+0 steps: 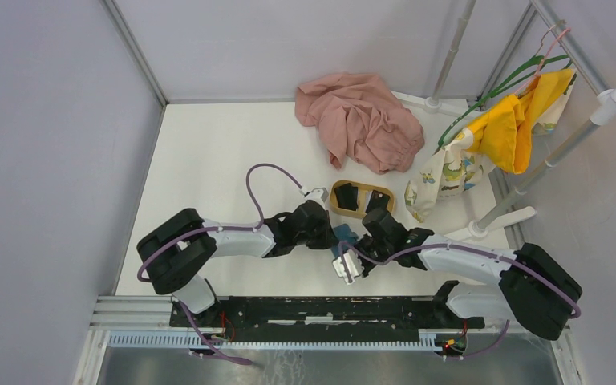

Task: Put the credit cards into the card holder
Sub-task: Close the card holder at the center of the board.

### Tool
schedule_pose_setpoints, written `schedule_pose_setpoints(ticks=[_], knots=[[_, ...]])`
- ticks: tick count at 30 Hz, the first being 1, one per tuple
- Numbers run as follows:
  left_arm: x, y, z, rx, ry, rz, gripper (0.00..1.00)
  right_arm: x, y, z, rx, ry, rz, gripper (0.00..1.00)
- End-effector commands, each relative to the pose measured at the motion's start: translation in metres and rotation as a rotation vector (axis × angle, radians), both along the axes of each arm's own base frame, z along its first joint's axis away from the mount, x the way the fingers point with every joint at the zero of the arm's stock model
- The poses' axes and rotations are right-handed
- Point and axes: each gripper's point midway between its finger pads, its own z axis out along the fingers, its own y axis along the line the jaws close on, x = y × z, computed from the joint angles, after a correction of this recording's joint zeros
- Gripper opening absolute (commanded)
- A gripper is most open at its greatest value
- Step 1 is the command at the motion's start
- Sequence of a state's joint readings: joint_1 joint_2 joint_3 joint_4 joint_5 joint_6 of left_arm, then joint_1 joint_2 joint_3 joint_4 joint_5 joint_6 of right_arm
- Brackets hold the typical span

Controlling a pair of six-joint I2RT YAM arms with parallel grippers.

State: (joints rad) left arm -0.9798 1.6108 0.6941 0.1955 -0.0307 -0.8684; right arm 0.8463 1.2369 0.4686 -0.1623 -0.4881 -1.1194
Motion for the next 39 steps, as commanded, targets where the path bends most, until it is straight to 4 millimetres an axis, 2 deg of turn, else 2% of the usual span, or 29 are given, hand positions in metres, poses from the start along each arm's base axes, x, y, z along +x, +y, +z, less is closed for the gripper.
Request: schedule_pose_setpoints(ticks=[1, 7, 11, 15, 17, 19, 22, 25, 31, 36, 39], knots=[[-0.003, -0.003, 0.014, 0.028, -0.016, -0.049, 0.07, 0.002, -0.025, -0.001, -0.057, -0.077, 0.046, 0.29], [-0.005, -0.003, 0.004, 0.036, -0.006, -0.065, 0.06, 0.012, -0.044, -0.002, -0.065, -0.129, 0.006, 0.18], [-0.004, -0.005, 0.020, 0.002, -0.046, -0.076, 0.07, 0.021, -0.049, 0.001, -0.056, -0.131, -0.040, 0.15], [0.003, -0.004, 0.052, -0.022, -0.158, -0.110, 0.10, 0.020, -0.045, 0.014, 0.010, -0.077, -0.049, 0.18], [0.011, 0.006, 0.064, 0.001, -0.240, -0.099, 0.17, 0.014, -0.042, 0.022, 0.057, -0.042, -0.022, 0.26], [0.020, 0.019, 0.067, 0.039, -0.300, -0.079, 0.25, 0.004, -0.038, 0.026, 0.097, -0.008, 0.013, 0.30], [0.030, 0.032, 0.061, 0.088, -0.344, -0.081, 0.32, -0.004, -0.031, 0.030, 0.135, 0.033, 0.043, 0.31], [0.036, 0.033, 0.052, 0.108, -0.363, -0.107, 0.41, -0.006, -0.027, 0.035, 0.162, 0.056, 0.047, 0.31], [0.037, 0.020, 0.041, 0.064, -0.373, -0.201, 0.63, -0.005, -0.026, 0.035, 0.167, 0.058, 0.037, 0.31], [0.046, 0.021, 0.024, 0.113, -0.349, -0.204, 0.65, -0.004, -0.026, 0.037, 0.171, 0.055, 0.034, 0.32], [0.043, 0.013, 0.015, 0.086, -0.314, -0.254, 0.62, -0.008, -0.024, 0.037, 0.180, 0.069, 0.045, 0.32]])
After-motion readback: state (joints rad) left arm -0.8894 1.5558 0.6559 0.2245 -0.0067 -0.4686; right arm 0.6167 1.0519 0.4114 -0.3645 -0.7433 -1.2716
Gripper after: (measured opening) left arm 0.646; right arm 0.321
